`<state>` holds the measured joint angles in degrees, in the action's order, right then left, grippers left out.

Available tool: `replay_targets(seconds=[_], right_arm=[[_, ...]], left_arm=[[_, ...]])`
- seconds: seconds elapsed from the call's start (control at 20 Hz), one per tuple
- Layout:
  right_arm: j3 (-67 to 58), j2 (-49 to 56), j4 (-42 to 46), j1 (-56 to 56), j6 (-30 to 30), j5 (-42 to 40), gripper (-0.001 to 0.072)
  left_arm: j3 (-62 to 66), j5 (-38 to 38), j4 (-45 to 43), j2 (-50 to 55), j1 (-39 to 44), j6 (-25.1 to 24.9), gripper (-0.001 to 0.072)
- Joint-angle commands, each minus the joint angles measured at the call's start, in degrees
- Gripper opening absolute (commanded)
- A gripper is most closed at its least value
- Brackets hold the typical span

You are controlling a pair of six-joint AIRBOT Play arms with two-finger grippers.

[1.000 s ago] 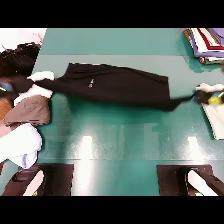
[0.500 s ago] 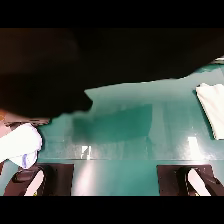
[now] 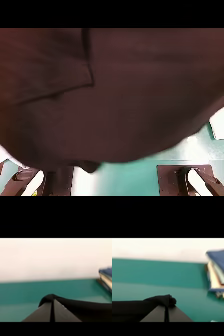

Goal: Fold the shirts.

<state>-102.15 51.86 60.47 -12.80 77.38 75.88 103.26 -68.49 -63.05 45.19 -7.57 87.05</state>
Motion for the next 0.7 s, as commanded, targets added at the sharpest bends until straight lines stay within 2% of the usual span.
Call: replay_targets(seconds=[0.0, 0.15, 0.3, 0.45, 0.55, 0.65], right_arm=[[7.7, 7.7, 2.6, 5.5, 0.3, 3.0, 0.0013], [14.3, 17.0, 6.5, 8.9, 1.5, 2.3, 0.0014], [16.1, 27.7, 7.0, 10.5, 1.5, -0.8, 0.0013], [11.6, 37.8, 6.6, 10.8, 1.5, -6.7, 0.0013], [6.1, 42.6, 6.6, 10.8, 1.5, -7.7, 0.0014], [1.5, 45.1, 6.6, 10.8, 1.5, -7.5, 0.0014]], left_arm=[[-12.9, -4.9, 3.6, 6.3, 0.0, -0.2, 0.0021], [-25.8, -2.1, 3.5, 13.3, 0.0, -2.2, 0.0021], [-32.3, 8.3, 3.7, 23.0, 0.0, -5.9, 0.0021], [-29.6, 18.9, 8.4, 33.9, 0.0, -10.6, 0.0021], [-24.9, 20.4, 11.9, 39.9, 0.0, -12.7, 0.0021], [-21.4, 20.0, 12.1, 42.7, 0.0, -12.7, 0.0022]])
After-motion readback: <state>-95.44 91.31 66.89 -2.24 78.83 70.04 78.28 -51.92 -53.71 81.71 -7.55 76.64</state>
